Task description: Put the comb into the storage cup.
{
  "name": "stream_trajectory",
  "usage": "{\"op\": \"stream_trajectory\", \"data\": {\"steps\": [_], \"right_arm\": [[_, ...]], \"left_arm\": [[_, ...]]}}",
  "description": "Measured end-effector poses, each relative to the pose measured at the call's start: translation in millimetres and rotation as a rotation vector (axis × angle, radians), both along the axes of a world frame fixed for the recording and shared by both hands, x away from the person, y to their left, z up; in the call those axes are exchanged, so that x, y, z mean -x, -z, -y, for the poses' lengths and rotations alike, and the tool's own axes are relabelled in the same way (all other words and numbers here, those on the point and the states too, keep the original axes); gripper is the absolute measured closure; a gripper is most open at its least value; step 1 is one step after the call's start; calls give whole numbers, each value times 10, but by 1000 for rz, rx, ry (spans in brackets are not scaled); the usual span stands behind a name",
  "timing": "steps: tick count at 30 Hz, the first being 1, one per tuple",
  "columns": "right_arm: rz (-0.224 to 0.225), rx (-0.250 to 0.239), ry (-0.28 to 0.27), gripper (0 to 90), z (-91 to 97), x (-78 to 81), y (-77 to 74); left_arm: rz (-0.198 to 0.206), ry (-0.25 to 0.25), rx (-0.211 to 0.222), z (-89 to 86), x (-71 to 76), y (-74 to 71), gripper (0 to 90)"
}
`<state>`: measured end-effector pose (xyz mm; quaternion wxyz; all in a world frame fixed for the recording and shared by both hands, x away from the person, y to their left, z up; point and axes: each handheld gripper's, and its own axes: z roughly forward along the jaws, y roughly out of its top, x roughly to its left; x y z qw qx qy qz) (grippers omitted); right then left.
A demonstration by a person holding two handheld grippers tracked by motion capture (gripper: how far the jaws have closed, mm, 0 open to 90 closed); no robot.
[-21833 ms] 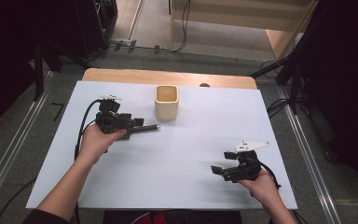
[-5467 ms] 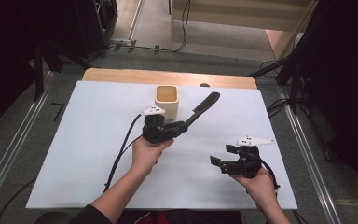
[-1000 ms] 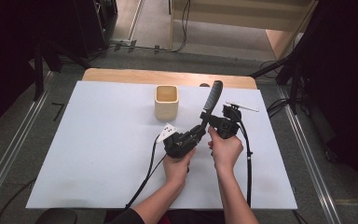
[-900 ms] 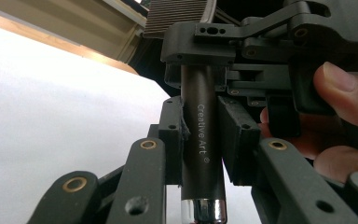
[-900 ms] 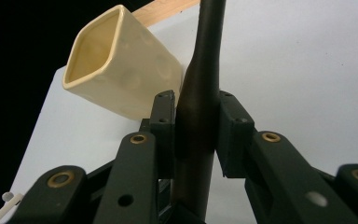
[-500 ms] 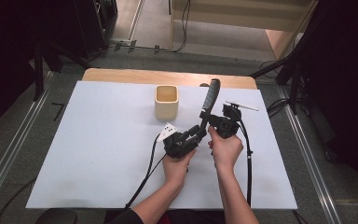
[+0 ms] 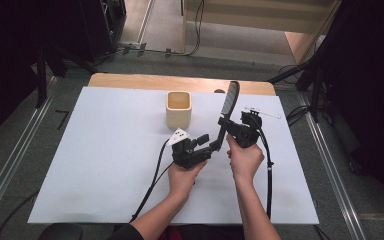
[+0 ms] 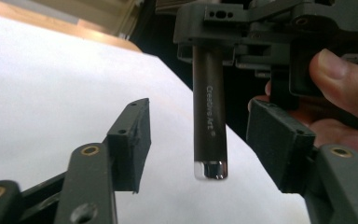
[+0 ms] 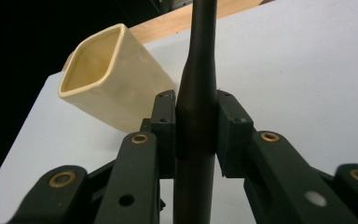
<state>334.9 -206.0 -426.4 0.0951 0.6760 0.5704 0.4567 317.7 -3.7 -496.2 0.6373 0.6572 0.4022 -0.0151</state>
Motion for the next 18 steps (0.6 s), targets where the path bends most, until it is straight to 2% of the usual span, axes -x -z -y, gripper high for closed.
{"op": "stream_trajectory", "data": {"steps": [1,2,4,7,12,13,14,16,17,18], "right_arm": [[4,-2,4,700,5,4,-2],[6,-1,6,701,9,7,-6],[13,6,9,700,13,11,-8],[36,11,14,701,24,22,-25],[47,18,16,700,7,27,-30],[53,22,10,700,1,26,-28],[53,22,10,700,1,26,-28],[56,32,8,701,-8,25,-24],[56,47,8,701,-25,31,-27],[56,47,8,701,-25,31,-27]], "left_arm": [[-18,6,-9,-25,-10,-21,401],[-18,6,-9,-25,-10,-21,391],[-30,21,-35,-53,-22,-50,384],[-31,36,-93,-158,-24,-124,380],[-42,63,-135,-247,-41,-172,372],[-49,74,-173,-275,-44,-188,364],[-49,74,-173,-275,-44,-188,355],[-16,82,-222,-301,-29,-207,355],[-15,96,-245,-328,-27,-225,355],[-15,96,-245,-328,-27,-225,355]]}}
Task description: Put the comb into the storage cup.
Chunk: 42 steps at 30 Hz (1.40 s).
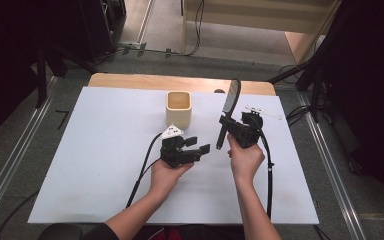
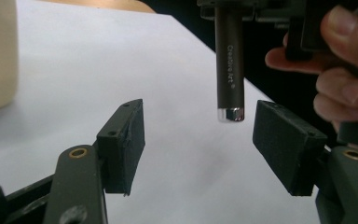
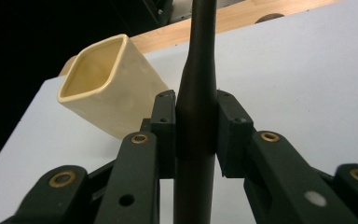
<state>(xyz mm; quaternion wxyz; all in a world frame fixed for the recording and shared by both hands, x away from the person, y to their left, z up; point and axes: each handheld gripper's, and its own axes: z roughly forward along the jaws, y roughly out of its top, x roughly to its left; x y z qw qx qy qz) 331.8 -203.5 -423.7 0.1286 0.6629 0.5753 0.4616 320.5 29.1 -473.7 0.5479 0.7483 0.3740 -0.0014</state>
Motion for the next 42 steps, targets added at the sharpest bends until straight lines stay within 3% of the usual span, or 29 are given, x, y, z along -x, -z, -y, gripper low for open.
{"op": "stream_trajectory", "data": {"steps": [6,9,11,15,23,27,30,35,42], "right_arm": [[33,20,-11,701,-39,22,-8],[78,45,-15,701,-78,54,-22],[80,56,-8,701,-86,59,-24],[88,69,-4,701,-99,64,-21],[123,80,-12,700,-127,84,-12],[128,70,-25,700,-126,80,-5],[139,61,-36,700,-132,81,13],[184,88,-28,700,-151,110,-3],[226,141,-7,700,-215,137,-12]], "left_arm": [[-22,37,-63,-104,-26,-44,355],[-39,70,-109,-155,-49,-37,355],[-65,86,-133,-180,-61,-31,354],[-62,105,-170,-236,-61,-43,354],[-86,127,-188,-357,-84,-88,355],[-90,144,-215,-404,-91,-94,356],[-102,185,-254,-439,-81,-89,356],[-94,196,-269,-487,-63,-103,356],[-113,217,-286,-559,-40,-121,355]]}}
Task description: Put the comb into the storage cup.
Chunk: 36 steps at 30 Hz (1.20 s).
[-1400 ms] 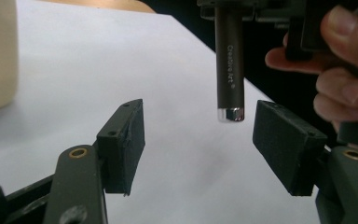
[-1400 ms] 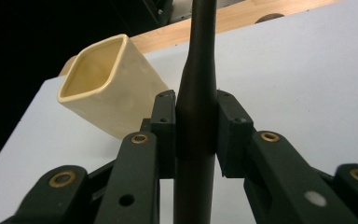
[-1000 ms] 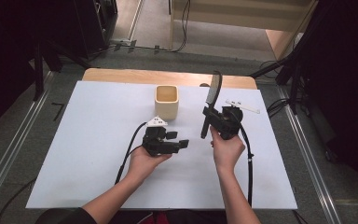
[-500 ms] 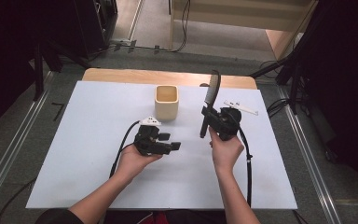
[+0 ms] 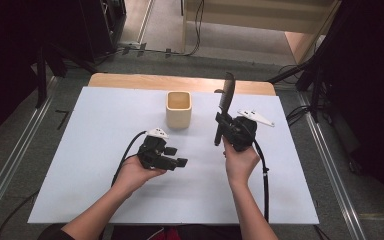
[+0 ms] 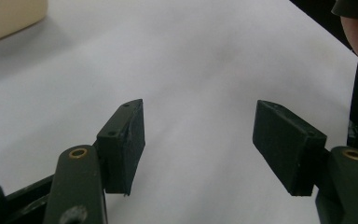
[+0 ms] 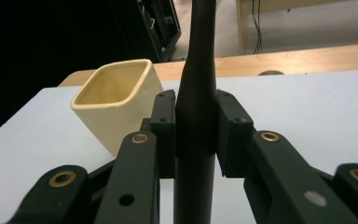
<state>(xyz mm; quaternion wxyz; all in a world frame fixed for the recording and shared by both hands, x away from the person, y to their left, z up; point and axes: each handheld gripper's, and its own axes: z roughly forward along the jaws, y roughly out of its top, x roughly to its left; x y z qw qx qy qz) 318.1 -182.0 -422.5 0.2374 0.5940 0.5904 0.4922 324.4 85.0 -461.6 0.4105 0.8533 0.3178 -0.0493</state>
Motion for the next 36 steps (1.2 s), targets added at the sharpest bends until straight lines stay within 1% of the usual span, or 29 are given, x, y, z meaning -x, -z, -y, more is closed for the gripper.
{"op": "stream_trajectory", "data": {"steps": [2,4,6,7,9,10,12,14,15,20,21,26,28,30,32,33,34,36], "right_arm": [[14,15,1,700,-18,5,-1],[30,11,9,700,-41,21,-15],[38,14,11,700,-46,31,-24],[56,13,16,700,-56,41,-40],[64,13,15,701,-59,45,-48],[72,13,14,700,-63,46,-60],[72,8,13,700,-66,47,-65],[74,8,14,700,-70,45,-72],[73,8,10,700,-70,41,-73],[67,2,-4,700,-87,22,-84],[48,-9,-13,700,-89,8,-94],[53,-18,-14,700,-80,-1,-116],[53,-13,-16,700,-85,-21,-136],[52,-13,-18,700,-87,-27,-141],[50,-17,-22,700,-103,-51,-154],[49,-25,-24,700,-108,-59,-158],[51,-25,-27,700,-112,-69,-162],[50,-28,-28,701,-125,-78,-167]], "left_arm": [[3,0,-4,-31,4,-7,355],[-2,-1,-7,-60,4,-7,355],[-6,5,-12,-85,5,-6,355],[-7,6,-13,-98,5,-7,355],[-2,7,-16,-123,11,-16,355],[7,13,-23,-154,17,-28,355],[12,11,-27,-167,25,-31,355],[34,14,-38,-199,41,-39,355],[36,18,-40,-211,46,-41,355],[30,32,-47,-260,64,-34,355],[31,33,-46,-274,69,-31,355],[26,40,-42,-368,98,-34,355],[11,44,-42,-403,105,-36,355],[20,40,-38,-437,119,-41,355],[22,33,-47,-466,130,-40,355],[26,34,-56,-481,133,-37,354],[26,36,-75,-503,141,-27,354],[28,41,-82,-516,140,-19,355]]}}
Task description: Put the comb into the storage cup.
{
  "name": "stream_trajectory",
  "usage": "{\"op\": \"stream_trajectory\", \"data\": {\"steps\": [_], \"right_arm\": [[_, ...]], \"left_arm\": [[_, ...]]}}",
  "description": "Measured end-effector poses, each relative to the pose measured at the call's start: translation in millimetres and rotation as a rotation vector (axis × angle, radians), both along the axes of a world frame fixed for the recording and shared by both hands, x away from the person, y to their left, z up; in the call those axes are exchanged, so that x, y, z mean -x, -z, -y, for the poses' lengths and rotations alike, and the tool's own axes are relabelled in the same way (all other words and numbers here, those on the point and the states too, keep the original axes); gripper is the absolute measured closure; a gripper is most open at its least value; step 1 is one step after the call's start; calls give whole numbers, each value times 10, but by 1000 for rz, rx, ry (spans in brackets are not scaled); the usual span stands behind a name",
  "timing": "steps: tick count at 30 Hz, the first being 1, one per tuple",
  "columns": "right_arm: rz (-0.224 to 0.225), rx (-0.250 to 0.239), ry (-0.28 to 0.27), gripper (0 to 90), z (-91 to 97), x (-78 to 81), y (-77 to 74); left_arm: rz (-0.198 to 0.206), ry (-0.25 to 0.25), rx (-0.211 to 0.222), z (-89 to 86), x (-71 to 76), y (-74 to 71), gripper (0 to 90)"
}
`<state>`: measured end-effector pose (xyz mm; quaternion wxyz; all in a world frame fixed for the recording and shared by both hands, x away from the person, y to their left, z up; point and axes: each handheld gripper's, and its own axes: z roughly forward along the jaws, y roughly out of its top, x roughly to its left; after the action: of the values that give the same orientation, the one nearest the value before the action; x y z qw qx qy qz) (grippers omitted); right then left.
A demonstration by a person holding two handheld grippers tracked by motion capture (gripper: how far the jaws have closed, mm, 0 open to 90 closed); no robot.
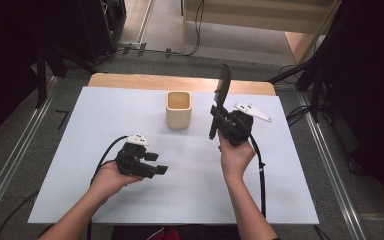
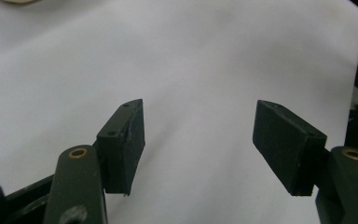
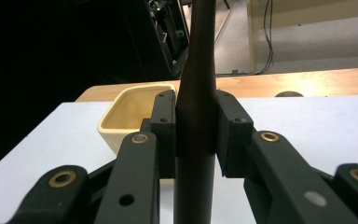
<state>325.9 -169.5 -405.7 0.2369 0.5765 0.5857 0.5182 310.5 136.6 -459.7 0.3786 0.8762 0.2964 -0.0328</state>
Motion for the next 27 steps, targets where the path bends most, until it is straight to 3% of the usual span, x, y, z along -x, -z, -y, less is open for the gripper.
{"op": "stream_trajectory", "data": {"steps": [5,27], "right_arm": [[0,-22,-16,700,-61,-53,-21],[20,-6,-49,700,-220,-268,-200]], "left_arm": [[-6,-20,-5,-65,12,32,354],[-1,-87,-21,-350,97,46,341]]}}
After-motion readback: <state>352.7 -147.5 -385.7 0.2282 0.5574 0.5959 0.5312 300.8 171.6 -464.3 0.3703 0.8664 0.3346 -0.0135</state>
